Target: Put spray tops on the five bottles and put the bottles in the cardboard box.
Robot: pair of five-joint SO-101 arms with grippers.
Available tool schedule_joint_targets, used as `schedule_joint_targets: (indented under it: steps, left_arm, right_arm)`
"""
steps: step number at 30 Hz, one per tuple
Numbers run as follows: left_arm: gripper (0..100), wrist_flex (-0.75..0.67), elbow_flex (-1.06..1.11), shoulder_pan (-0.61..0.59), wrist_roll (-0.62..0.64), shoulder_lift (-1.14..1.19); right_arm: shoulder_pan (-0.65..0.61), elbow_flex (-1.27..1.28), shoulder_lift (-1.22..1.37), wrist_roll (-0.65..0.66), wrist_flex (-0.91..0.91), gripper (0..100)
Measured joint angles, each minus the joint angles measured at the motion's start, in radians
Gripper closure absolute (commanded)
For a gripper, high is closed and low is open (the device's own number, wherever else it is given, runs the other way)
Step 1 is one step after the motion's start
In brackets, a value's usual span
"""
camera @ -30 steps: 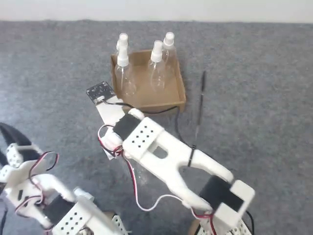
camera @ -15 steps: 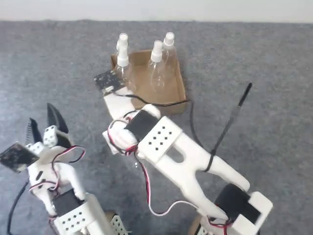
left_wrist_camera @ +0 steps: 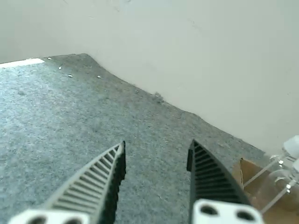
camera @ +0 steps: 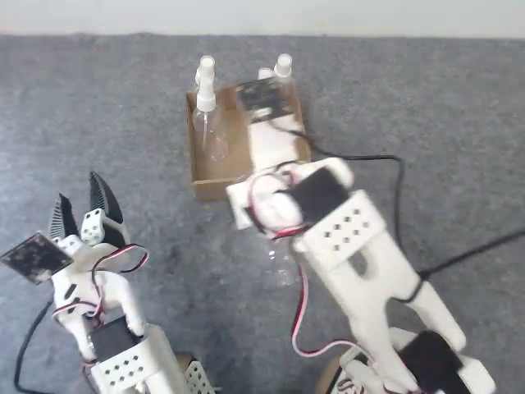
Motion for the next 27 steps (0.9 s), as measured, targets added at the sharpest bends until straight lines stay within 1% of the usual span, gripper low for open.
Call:
schedule_joint_targets:
  steps: [11, 19, 24, 27]
  left_arm:
    - [80, 0.0, 0.0, -0.002, -0.002, 0.0]
    - [80, 0.0, 0.0, -0.002, -0.002, 0.0]
    - [80, 0.0, 0.0, -0.002, -0.002, 0.0]
    - [80, 0.0, 0.0, -0.002, -0.002, 0.0]
  right_arm:
    - [0.206, 0.0, -0.095, 0.0, 0.109, 96.3]
    - [0.362, 0.0, -0.103, 0.0, 0.114, 96.4]
    - [0.434, 0.0, -0.103, 0.0, 0.114, 96.4]
    - [0.468, 0.044, -0.104, 0.0, 0.114, 96.4]
